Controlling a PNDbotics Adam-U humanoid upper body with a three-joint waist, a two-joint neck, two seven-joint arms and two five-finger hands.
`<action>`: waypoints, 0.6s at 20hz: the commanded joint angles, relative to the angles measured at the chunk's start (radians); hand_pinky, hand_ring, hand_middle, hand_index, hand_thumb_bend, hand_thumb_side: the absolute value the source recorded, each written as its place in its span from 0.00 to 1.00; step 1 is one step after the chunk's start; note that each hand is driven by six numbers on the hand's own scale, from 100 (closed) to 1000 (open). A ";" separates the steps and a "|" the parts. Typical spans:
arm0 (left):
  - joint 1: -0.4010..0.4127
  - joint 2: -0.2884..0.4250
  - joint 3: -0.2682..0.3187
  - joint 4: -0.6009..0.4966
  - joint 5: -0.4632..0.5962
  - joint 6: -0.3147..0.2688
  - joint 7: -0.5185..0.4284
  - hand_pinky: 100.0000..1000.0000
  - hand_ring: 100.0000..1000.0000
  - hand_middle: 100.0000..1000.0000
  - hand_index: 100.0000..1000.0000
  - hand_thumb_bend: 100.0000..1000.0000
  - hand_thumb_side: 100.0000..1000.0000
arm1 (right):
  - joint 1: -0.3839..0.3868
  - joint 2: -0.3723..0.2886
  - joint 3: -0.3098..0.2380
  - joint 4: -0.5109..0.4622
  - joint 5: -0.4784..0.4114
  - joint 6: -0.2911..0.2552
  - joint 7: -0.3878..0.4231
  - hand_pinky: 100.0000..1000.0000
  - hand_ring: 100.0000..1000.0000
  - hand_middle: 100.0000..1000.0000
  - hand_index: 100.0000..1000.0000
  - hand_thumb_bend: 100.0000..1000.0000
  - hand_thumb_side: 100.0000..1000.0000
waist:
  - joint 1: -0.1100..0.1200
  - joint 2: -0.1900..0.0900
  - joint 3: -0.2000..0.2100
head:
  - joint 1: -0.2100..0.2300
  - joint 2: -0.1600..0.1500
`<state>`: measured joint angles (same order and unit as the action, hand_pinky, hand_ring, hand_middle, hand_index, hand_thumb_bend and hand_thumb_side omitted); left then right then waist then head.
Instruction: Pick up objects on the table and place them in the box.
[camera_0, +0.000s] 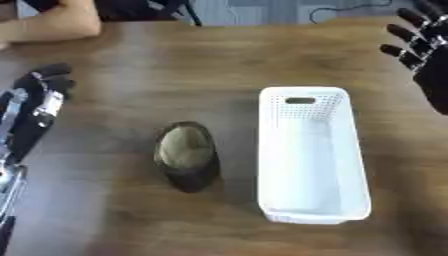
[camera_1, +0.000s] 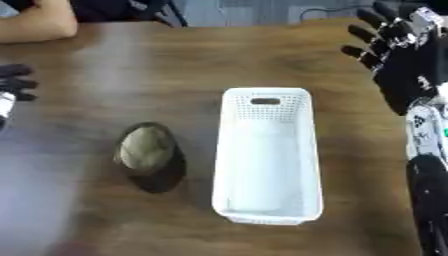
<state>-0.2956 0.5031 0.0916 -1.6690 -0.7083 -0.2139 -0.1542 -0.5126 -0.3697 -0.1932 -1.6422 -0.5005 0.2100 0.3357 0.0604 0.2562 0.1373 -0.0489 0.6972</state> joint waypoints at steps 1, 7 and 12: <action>-0.004 0.004 0.010 -0.066 -0.394 -0.044 -0.074 0.68 0.75 0.76 0.85 0.19 0.61 | -0.009 -0.019 -0.006 -0.024 0.003 -0.002 0.005 0.79 0.92 0.94 1.00 0.00 1.00 | 0.000 -0.016 -0.001 | 0.007 -0.014; -0.005 -0.007 0.002 -0.069 -0.467 -0.066 -0.087 0.67 0.71 0.74 0.85 0.20 0.61 | -0.009 -0.017 -0.005 -0.024 0.003 -0.002 0.005 0.79 0.92 0.94 1.00 0.00 1.00 | 0.000 -0.019 -0.003 | 0.008 -0.017; -0.004 -0.004 0.000 -0.073 -0.470 -0.077 -0.098 0.64 0.64 0.74 0.85 0.22 0.54 | -0.008 -0.017 -0.006 -0.025 0.004 -0.001 0.004 0.79 0.92 0.94 1.00 0.00 1.00 | 0.002 -0.020 -0.003 | 0.009 -0.019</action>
<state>-0.2932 0.4844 0.0888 -1.7226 -1.1708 -0.2864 -0.2479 -0.5124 -0.3697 -0.1931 -1.6422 -0.5003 0.2103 0.3360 0.0608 0.2561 0.1349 -0.0477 0.6938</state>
